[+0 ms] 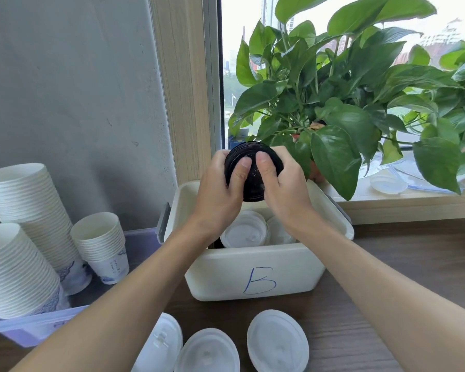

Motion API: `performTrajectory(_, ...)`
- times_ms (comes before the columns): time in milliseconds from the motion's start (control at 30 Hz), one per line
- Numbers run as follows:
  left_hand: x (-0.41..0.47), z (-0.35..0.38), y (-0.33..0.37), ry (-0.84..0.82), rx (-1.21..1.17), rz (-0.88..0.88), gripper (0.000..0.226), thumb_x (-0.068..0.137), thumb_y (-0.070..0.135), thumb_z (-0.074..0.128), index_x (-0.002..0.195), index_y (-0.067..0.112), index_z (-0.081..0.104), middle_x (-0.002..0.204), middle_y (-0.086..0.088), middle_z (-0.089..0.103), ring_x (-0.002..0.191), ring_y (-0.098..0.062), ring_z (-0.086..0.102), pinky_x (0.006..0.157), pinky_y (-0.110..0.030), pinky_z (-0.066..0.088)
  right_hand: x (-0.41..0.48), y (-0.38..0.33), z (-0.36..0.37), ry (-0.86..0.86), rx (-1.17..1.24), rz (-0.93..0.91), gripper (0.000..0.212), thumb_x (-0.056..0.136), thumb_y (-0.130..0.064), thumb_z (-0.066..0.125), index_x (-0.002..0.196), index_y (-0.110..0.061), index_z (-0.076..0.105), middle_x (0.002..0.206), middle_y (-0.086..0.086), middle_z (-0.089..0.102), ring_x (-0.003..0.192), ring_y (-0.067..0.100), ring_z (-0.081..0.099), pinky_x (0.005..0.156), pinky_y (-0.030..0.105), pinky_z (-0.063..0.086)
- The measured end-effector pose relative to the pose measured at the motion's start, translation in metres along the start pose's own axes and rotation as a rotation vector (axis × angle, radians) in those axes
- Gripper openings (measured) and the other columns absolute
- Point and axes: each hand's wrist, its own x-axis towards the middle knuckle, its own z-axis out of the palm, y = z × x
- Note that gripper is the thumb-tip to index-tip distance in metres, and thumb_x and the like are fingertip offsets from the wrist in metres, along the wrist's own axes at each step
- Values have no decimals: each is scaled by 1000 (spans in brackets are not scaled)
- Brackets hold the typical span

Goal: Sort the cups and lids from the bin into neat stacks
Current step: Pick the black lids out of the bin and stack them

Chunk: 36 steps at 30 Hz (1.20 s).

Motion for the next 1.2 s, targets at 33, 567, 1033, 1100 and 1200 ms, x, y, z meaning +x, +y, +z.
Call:
performTrajectory(33,-1,0,1,5,11,12,25,103,26,51,111,3,58,90,11,63,81,2,59,71,-13,47,0,0,1,6,-7,-8,16,98,-32,50,96,-17,57,79,-10,62,72,-1,57,67,14,45)
performTrajectory(567,6,-11,-5,-109,-118,-176,33,94,32,65,112,5,69,98,-8,75,91,-14,72,80,-25,56,2,6,0,-50,-64,27,20,99,-33,47,98,-14,55,83,-11,59,76,-2,56,65,7,40)
performTrajectory(1033,-9,-74,-16,104,195,-335,31,99,33,57,118,9,57,108,-4,66,101,-19,62,82,-28,45,0,10,13,-693,-164,178,22,94,-26,52,88,-16,70,98,-7,72,97,7,65,92,30,50)
performTrajectory(1100,-14,-79,-16,123,197,-339,31,99,33,58,118,9,56,107,-4,66,100,-18,62,79,-26,46,2,6,18,-832,-273,161,20,86,-7,58,95,-20,70,107,-6,70,102,7,63,93,21,47)
performTrajectory(1200,-18,-81,-15,125,187,-342,30,98,33,58,117,10,56,106,-3,65,100,-18,62,80,-26,47,0,4,27,-1033,-405,142,42,82,-2,60,121,-17,64,119,-7,64,109,1,57,90,5,42)
